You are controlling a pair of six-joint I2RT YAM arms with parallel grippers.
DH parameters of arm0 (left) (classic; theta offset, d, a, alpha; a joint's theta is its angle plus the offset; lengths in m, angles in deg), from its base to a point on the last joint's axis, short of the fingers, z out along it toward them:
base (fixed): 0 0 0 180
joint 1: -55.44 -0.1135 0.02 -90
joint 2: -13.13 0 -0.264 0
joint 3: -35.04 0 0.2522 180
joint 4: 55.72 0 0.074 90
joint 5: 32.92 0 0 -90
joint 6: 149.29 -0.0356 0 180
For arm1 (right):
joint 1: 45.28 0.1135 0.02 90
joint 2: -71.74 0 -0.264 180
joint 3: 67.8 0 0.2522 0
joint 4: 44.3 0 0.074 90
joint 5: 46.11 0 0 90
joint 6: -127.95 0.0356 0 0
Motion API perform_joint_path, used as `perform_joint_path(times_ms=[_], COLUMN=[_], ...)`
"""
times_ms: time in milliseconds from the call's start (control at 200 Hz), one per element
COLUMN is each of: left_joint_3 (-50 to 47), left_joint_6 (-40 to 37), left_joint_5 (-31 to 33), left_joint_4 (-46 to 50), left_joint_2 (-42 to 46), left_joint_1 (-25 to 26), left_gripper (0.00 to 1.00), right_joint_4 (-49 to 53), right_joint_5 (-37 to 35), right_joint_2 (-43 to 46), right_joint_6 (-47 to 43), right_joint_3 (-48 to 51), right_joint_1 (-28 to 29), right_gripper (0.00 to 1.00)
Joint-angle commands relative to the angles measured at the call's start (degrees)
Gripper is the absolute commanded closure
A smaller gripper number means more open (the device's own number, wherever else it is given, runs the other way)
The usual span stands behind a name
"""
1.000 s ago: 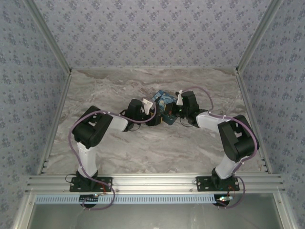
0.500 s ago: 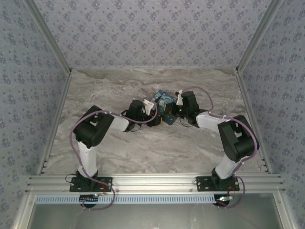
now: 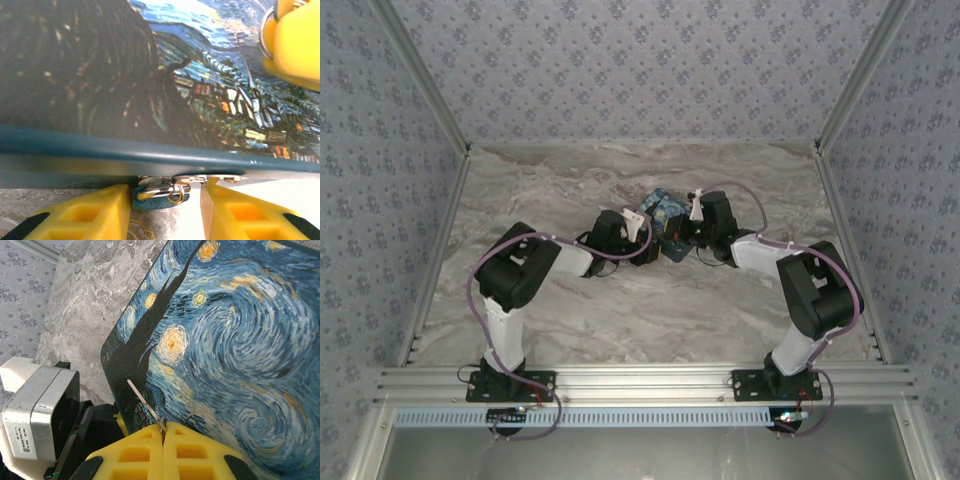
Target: Unlock a padlock with a key
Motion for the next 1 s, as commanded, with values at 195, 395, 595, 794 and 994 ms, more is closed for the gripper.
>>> perform_joint_path(times_ms=[195, 395, 595, 794, 994], left_joint_3=[1.5, 1.2, 1.5, 2.4, 3.3], left_joint_6=[0.3, 0.8, 1.5, 1.3, 2.2], left_joint_5=[2.6, 2.4, 2.0, 3.1, 3.9], left_joint_4=[6.7, 7.2, 6.9, 8.6, 9.8], left_joint_2=[-0.8, -0.5, -0.5, -1.3, -2.0], left_joint_1=[2.5, 2.5, 2.7, 3.0, 3.0], left_gripper=[0.56, 0.61, 0.62, 0.63, 0.65], right_joint_4=[4.5, 4.4, 4.2, 4.2, 4.2], right_joint_5=[-0.3, -0.4, -0.5, -0.6, -0.8], right_joint_2=[0.0, 0.0, 0.1, 0.0, 0.0], right_joint_6=[-0.5, -0.6, -0.4, -0.2, -0.2], right_joint_3=[0.3, 0.3, 0.3, 0.3, 0.2], right_joint_1=[1.1, 1.1, 1.3, 1.5, 1.7], right_gripper=[1.0, 1.0, 1.0, 1.0, 1.0])
